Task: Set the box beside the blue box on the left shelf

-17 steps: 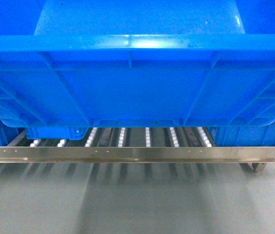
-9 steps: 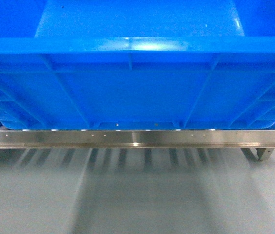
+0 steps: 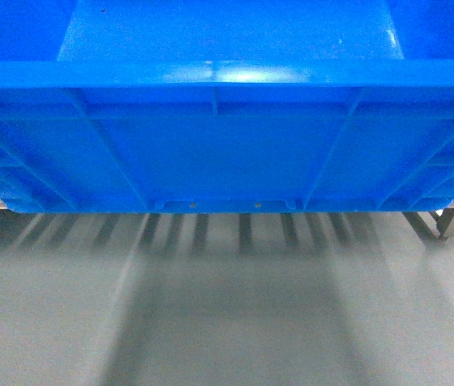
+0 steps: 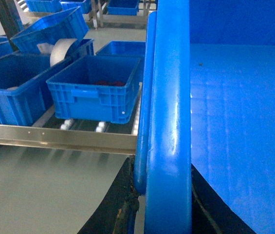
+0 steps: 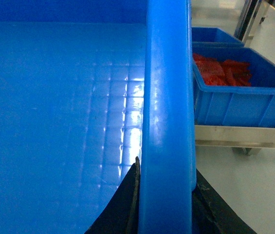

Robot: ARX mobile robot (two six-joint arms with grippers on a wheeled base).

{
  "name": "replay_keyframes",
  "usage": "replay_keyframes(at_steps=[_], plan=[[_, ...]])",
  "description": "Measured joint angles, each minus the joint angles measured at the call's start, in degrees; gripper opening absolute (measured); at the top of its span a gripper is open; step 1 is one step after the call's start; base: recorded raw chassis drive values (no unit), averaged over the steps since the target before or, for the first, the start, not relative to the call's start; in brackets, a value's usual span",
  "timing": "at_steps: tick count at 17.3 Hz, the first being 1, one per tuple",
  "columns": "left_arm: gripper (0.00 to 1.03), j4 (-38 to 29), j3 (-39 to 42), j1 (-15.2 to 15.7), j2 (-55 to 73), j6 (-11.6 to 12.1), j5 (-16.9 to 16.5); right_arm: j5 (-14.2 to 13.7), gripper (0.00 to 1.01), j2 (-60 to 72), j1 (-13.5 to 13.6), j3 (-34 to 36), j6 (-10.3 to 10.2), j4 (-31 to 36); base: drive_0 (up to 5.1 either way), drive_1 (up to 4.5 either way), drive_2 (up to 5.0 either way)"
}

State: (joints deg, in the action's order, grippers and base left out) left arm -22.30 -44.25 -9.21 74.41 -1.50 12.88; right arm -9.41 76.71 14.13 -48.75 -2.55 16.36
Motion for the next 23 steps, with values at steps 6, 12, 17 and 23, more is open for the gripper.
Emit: replay_keyframes(at_steps=[6,12,17,23], plan=[[0.18,0.0,0.0,0.0,0.0,0.0,0.0,0.0,0.2,0.0,0.0,0.0,0.0,0.0,0.0,0.0,0.0],[0.18,0.5,0.0,0.0,0.0,0.0,0.0,0.0,0.2,0.0,0.0,0.0,0.0,-0.3,0.0,0.0,0.0],[0.18,0.0,0.0,0.0,0.1,0.0,0.0,0.0,0.2,0.0,0.0,0.0,0.0,0.0,0.0,0.0,0.0],[0.18,0.0,0.0,0.0,0.1,0.0,0.0,0.0,0.2,0.0,0.0,0.0,0.0,0.0,0.0,0.0,0.0]])
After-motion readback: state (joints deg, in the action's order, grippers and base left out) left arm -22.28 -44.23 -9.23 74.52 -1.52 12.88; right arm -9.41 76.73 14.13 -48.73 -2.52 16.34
